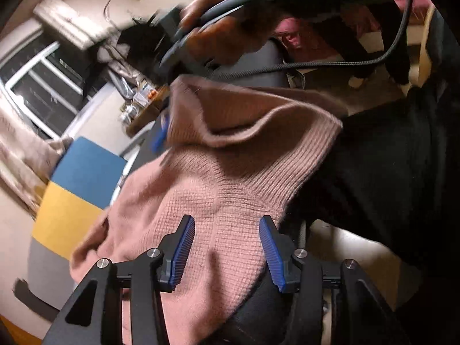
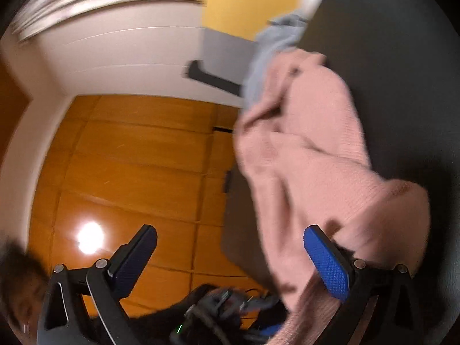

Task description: Fold clothes

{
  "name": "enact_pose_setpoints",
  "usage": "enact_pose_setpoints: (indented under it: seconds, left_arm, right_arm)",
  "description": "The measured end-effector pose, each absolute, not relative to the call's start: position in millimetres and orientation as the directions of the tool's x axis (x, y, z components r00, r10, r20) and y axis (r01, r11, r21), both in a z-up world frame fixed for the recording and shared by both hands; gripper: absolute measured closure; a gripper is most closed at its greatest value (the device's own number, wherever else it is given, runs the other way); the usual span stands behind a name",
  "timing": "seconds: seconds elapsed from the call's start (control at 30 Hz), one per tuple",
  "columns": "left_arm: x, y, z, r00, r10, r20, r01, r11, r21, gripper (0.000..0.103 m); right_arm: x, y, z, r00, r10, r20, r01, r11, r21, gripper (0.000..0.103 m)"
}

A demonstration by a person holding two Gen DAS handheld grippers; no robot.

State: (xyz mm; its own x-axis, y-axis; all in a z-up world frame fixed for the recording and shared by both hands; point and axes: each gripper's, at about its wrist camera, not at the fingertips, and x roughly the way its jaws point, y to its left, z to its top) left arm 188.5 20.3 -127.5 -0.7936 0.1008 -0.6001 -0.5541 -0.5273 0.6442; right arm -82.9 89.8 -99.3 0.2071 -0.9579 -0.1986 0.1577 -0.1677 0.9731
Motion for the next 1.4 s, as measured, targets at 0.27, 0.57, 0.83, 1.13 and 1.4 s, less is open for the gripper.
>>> enact_pose_setpoints:
  seconds: [0.27, 0.57, 0.83, 1.13, 1.4]
  left_arm:
    - [184, 38, -145, -0.821, 0.104, -0.562, -0.546, -0.434, 0.717, 0.041]
    - [151, 7, -129, -0.637, 0.220, -0.739, -0.608, -0.733, 0.306, 0.049]
    - [153, 3, -124, -0.628, 0.254, -0.736, -0.598, -0.763, 0.246, 0.048]
    - [152, -6, -127, -0.649, 0.249, -0.719, -0.550, -0.806, 0.218, 0.046]
    - [160, -4, -120, -0.685, 0.212, -0.697, -0.508, -0.825, 0.248, 0.046]
  right_arm:
    - [-95, 84, -116, 0.153, -0.957, -0.247, 0.101, -0.233, 0.967, 0.000]
    - [-35, 117, -80, 0.214, -0.884, -0.416, 0.340, -0.332, 0.880, 0.000]
    - [2, 151, -116, 0.196, -0.869, -0.454, 0.264, -0.399, 0.878, 0.000]
    - [-1, 172, -120, 0.071, -0.863, -0.500, 0.269, -0.466, 0.843, 0.027]
    - [7, 160, -135, 0.096, -0.852, -0.515, 0.260, -0.477, 0.839, 0.070]
